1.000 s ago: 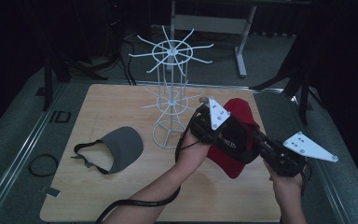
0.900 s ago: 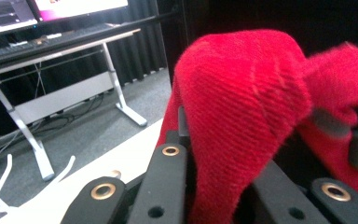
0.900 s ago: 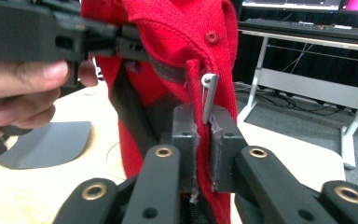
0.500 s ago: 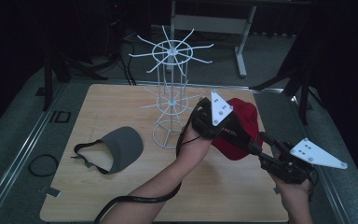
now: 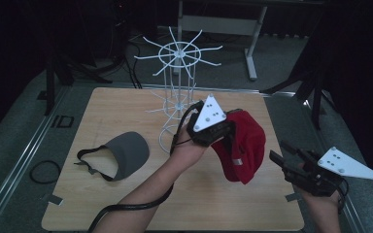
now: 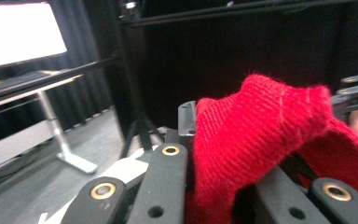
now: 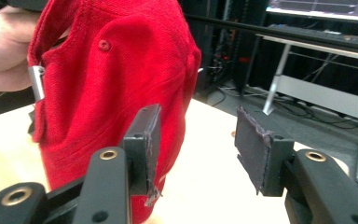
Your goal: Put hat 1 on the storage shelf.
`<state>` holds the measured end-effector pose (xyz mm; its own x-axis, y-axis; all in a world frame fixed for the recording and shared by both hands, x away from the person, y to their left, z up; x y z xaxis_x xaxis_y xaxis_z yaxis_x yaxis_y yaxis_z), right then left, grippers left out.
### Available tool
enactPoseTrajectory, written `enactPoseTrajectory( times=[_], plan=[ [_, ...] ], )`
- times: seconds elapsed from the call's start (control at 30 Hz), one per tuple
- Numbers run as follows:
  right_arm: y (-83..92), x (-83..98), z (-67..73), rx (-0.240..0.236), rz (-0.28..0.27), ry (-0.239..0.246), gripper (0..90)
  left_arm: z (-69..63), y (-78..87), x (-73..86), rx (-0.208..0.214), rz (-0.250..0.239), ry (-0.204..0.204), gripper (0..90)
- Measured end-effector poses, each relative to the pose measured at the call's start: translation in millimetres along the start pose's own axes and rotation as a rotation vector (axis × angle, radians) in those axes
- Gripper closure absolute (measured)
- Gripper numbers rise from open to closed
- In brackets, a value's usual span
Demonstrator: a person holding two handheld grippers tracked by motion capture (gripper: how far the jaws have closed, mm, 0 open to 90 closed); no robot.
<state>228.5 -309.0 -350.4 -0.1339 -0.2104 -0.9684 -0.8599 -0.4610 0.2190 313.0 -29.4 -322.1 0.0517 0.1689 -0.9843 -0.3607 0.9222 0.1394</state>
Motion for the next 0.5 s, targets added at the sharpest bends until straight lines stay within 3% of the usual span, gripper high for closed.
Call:
enactPoseTrajectory(
  times=[0.13, 0.17, 0.27, 0.33, 0.37, 0.5],
  plan=[
    [-3.5, -2.7, 7.4, -0.036, -0.005, 0.010, 50.1, 11.5, 8.9, 9.8, 0.134, -0.053, 0.056, 88.1],
    [-4.0, -3.5, 9.2, -0.044, -0.006, 0.015, 50.1, 14.0, 10.8, 12.4, 0.187, -0.077, 0.068, 88.1],
    [-5.4, -7.0, 16.7, -0.080, -0.015, 0.040, 50.0, 17.0, 14.1, 17.8, 0.273, -0.099, 0.075, 88.1],
    [-6.6, -9.1, 22.1, -0.111, -0.016, 0.055, 49.9, 18.0, 14.9, 19.2, 0.295, -0.095, 0.065, 88.1],
    [-7.0, -9.6, 23.7, -0.119, -0.018, 0.058, 49.9, 18.6, 15.8, 20.2, 0.327, -0.111, 0.072, 88.1],
    [-9.0, -10.6, 31.1, -0.164, -0.026, 0.069, 49.8, 20.9, 20.7, 21.0, 0.380, -0.157, 0.084, 88.0]
  ],
)
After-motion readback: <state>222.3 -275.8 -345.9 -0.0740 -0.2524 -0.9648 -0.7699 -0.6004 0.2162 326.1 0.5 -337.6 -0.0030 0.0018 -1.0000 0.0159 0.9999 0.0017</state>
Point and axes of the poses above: each handheld gripper's, and its own axes: y roughly backward along the jaws, x roughly out of its underside, z roughly to its left, the point moved 1 cm from there along -y, roughly forward along the jaws, and after that the axes turned 11 degrees about x, right-handed, at the moved point
